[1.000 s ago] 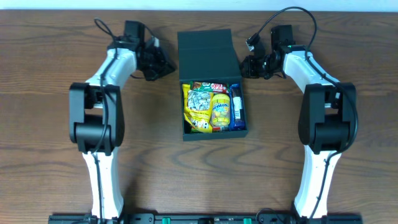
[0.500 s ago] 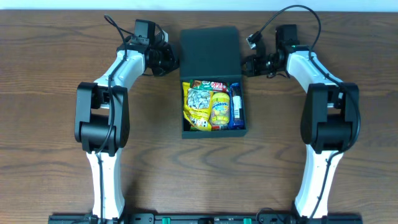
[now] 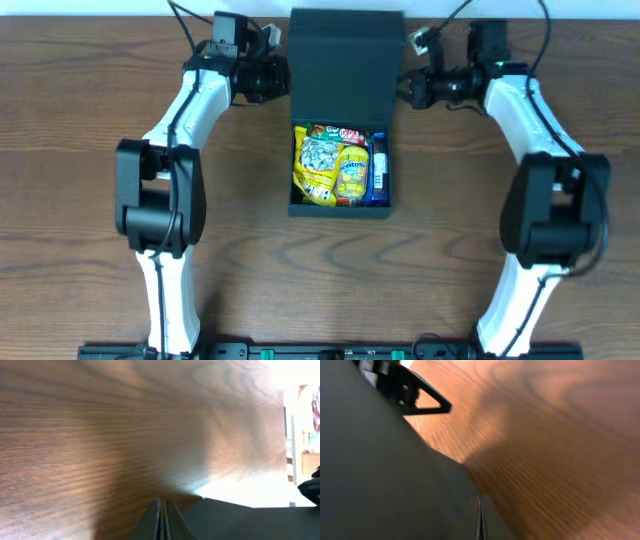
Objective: Pack container
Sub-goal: 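Fold the lid down over the box with both grippers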
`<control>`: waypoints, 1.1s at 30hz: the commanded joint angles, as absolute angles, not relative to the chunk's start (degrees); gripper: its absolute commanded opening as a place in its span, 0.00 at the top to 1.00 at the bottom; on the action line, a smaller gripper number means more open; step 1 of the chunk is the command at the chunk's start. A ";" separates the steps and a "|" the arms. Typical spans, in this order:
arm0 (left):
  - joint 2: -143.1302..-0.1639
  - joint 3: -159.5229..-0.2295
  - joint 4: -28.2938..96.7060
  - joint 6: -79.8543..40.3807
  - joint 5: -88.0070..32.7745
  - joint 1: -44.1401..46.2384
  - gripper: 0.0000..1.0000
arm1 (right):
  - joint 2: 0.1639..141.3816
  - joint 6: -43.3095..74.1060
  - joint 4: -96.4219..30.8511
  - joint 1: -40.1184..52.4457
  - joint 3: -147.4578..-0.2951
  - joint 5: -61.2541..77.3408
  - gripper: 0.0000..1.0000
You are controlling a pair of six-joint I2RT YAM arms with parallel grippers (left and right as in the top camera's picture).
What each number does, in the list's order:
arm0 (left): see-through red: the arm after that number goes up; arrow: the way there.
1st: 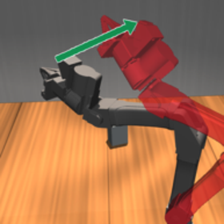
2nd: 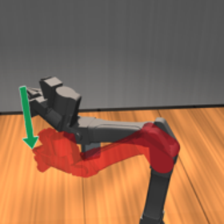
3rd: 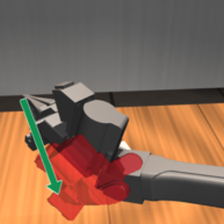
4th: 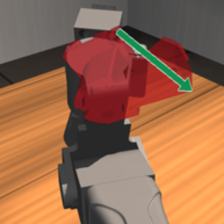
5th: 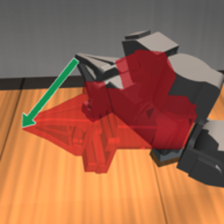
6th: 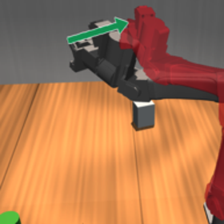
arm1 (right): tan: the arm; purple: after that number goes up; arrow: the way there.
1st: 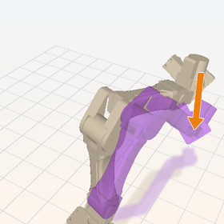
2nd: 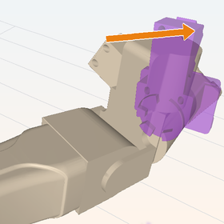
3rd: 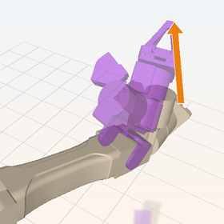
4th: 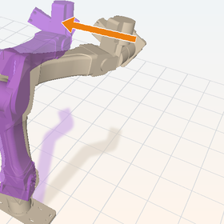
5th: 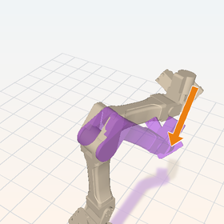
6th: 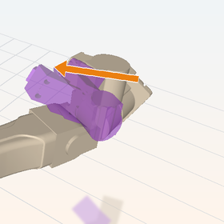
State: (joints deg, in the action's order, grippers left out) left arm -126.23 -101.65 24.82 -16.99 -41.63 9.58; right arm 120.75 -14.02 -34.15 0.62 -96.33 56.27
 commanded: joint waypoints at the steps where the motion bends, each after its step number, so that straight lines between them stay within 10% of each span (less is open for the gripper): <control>1: -119.96 -103.39 26.98 -10.55 -42.85 10.20 0.94 | 116.22 -19.07 -37.32 1.48 -96.68 59.66 0.98; 24: -105.95 -99.72 59.05 14.20 -33.12 19.81 0.94 | 90.48 -29.10 -75.44 1.50 -95.39 40.42 0.98; 33: -85.84 -76.75 47.42 7.90 -32.47 23.16 0.94 | 58.87 -25.76 -63.44 1.48 -62.19 37.41 0.99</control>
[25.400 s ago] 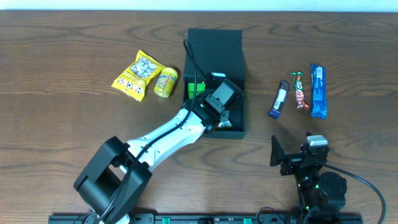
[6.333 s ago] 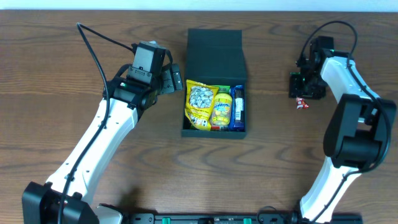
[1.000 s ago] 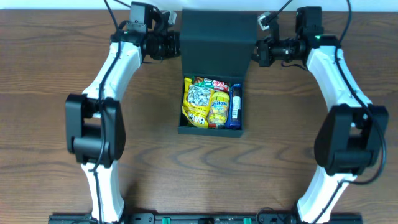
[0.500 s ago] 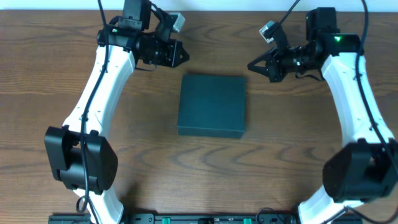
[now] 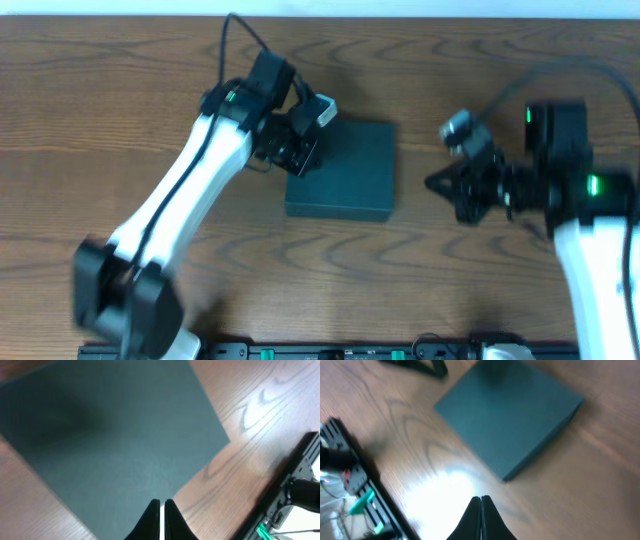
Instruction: Pack container
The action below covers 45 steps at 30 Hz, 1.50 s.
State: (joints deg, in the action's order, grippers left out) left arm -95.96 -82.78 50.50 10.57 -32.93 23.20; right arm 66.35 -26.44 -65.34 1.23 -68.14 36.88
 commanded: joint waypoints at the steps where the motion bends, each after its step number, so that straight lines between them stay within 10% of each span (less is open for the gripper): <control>1: -80.51 -71.42 43.77 7.07 -32.47 23.16 0.94 | 54.13 -25.76 -60.82 1.48 -57.80 38.85 0.98; 6: -59.18 -51.90 32.64 0.27 -29.06 23.18 0.94 | 35.90 -17.26 -50.46 1.48 -41.78 40.53 0.93; 7: -56.97 -50.26 32.21 -1.39 -27.14 23.18 0.94 | 34.39 -15.73 -49.45 1.48 -40.34 40.53 0.73; 8: -55.05 -48.97 31.99 -2.79 -24.93 23.18 0.94 | 33.21 -14.26 -48.53 1.48 -39.07 40.53 0.30; 9: -53.19 -47.90 32.05 -4.27 -22.11 23.18 0.73 | 32.21 -12.67 -47.33 1.48 -37.67 40.53 0.01; 10: -52.12 -47.53 32.53 -5.50 -19.88 23.18 0.18 | 31.83 -11.29 -46.85 1.48 -36.67 40.53 0.01; 11: -51.59 -47.51 32.88 -6.37 -18.48 23.18 0.05 | 31.90 -10.39 -46.89 1.48 -36.10 40.53 0.01; 34: -50.06 -47.31 48.36 -7.70 -7.66 23.16 0.05 | 32.60 -10.31 -47.75 1.48 -32.97 40.49 0.01; 45: -22.90 -29.15 26.15 -7.73 -7.64 5.23 0.05 | 32.60 -10.31 -47.75 1.48 -32.97 40.49 0.01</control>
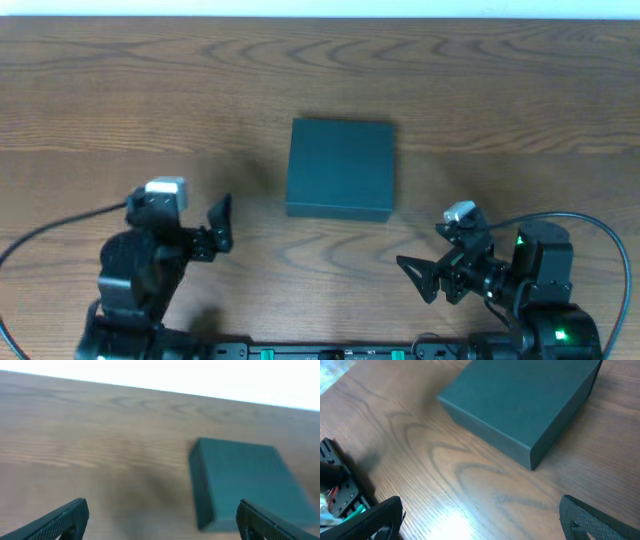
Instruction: Pack container
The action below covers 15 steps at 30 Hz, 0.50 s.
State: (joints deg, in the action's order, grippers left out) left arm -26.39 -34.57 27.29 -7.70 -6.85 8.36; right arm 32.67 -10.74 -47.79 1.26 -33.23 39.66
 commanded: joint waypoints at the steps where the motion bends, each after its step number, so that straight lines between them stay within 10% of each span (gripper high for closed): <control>1: -19.75 -25.56 24.88 -7.73 -8.56 3.68 0.05 | 32.60 -10.31 -47.75 1.48 -32.97 40.49 0.01; 15: -0.19 -5.72 18.76 -6.00 -11.44 1.80 0.04 | 32.60 -10.31 -47.75 1.48 -32.97 40.49 0.01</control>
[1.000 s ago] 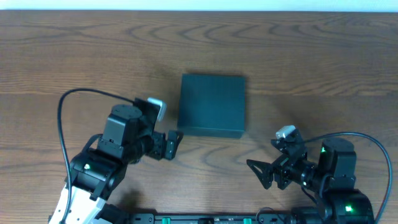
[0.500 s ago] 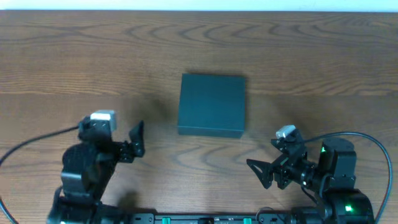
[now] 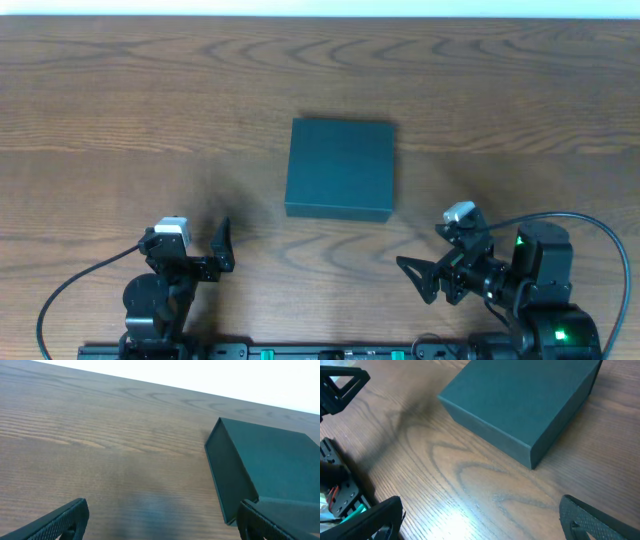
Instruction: Pack container
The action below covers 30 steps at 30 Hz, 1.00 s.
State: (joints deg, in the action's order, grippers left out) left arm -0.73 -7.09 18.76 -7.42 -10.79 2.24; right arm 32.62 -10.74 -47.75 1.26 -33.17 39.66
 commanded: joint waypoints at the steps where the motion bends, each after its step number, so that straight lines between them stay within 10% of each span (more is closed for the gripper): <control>1: -0.21 -5.72 18.76 -6.02 -11.44 1.80 0.05 | 32.60 -10.31 -47.75 1.48 -32.97 40.49 0.01; 17: -0.25 -5.74 18.74 -6.00 -11.44 1.85 0.05 | 32.49 -11.79 -47.75 1.54 -32.97 38.72 0.01; 30: -0.25 -5.72 18.76 -6.00 -11.44 1.85 0.05 | 3.55 -20.21 -45.91 1.69 -20.47 19.88 0.01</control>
